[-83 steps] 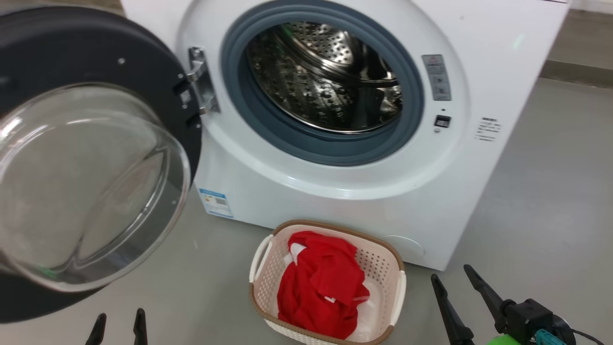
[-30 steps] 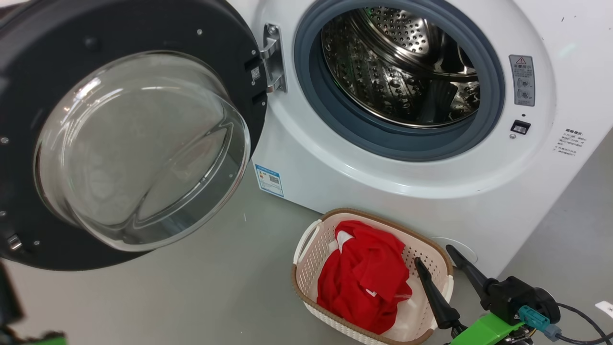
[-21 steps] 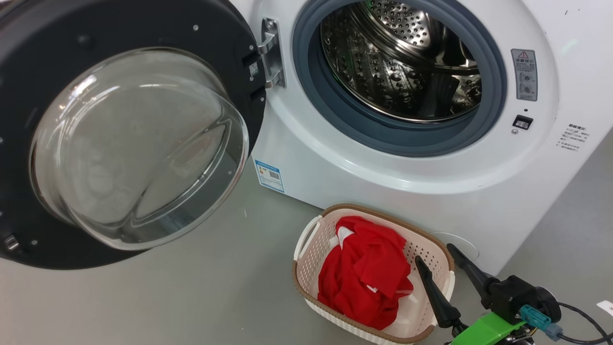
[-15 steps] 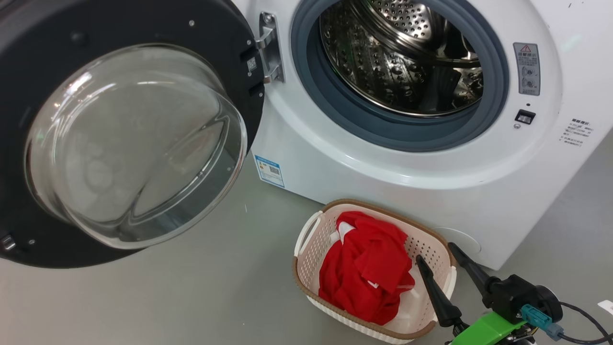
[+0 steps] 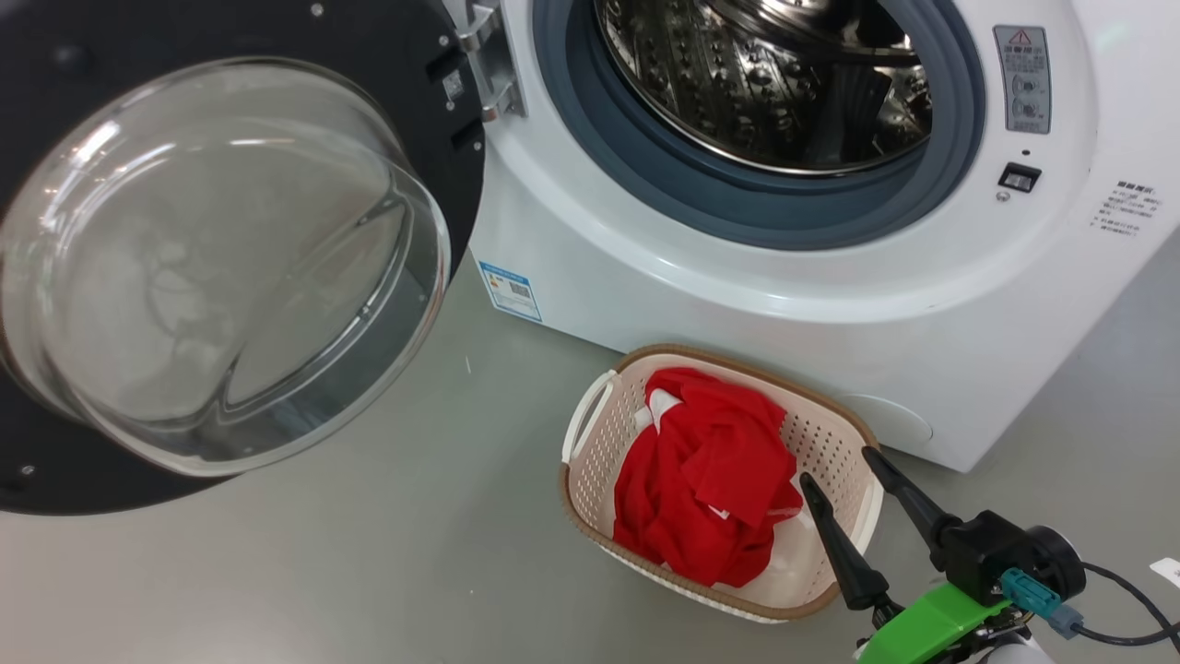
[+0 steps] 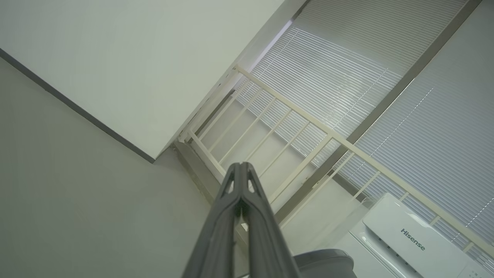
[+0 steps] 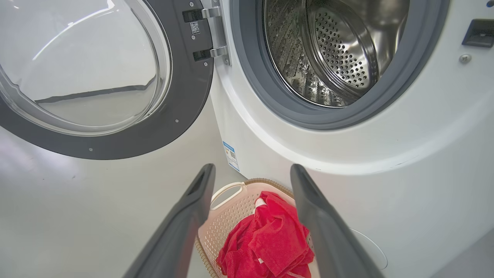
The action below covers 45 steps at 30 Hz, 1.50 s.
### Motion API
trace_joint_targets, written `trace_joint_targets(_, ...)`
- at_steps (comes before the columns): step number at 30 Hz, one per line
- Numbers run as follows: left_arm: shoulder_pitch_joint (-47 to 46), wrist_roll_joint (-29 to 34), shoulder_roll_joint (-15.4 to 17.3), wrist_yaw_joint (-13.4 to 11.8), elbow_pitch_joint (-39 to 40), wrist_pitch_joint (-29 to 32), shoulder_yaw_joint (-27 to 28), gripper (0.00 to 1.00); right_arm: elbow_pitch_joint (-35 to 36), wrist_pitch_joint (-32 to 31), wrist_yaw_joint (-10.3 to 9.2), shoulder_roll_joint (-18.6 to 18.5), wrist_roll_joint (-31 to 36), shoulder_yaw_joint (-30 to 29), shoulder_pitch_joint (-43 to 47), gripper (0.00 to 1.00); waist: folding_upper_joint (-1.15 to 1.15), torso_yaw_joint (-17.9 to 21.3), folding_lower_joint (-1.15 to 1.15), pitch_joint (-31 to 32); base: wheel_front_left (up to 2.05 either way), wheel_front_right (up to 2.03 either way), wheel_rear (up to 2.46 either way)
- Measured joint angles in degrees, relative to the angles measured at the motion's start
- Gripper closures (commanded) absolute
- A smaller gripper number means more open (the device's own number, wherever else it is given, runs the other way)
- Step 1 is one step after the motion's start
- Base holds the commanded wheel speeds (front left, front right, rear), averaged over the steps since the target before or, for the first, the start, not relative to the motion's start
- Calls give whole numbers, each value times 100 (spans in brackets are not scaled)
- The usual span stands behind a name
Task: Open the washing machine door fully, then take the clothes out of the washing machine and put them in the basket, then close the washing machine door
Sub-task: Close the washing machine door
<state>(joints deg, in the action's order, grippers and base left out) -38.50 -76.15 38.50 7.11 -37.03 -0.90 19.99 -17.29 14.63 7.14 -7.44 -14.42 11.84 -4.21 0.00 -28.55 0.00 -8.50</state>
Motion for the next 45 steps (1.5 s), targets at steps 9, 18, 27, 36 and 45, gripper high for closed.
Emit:
trace_joint_targets(9, -771, -481, 387, -1, -1412, 1822, -510, 100, -71, 0, 0, -129, 42, 115, -268, 0, 0, 116, 0, -355, 0, 0, 0)
trace_joint_targets(18, -988, -582, 450, -13, -2033, 2949, -810, 100, -88, 0, 0, -134, 65, 189, -426, 0, 0, 259, 0, -555, 0, 0, 0)
trace_joint_targets(27, -993, -612, 557, -57, -2086, 3508, -932, 100, -111, 0, 0, -127, 89, 201, -429, 0, 0, 316, 0, -524, 0, 0, 0)
trace_joint_targets(36, -946, -616, 665, -55, -1917, 3979, -1043, 100, -111, 0, 0, -104, 88, 193, -429, 0, 0, 337, 0, -406, 0, 0, 0)
trace_joint_targets(45, -713, -724, 703, -44, -1570, 4341, -1078, 100, -109, 0, 0, -73, 80, 175, -415, 0, 0, 333, 0, -242, 0, 0, 0)
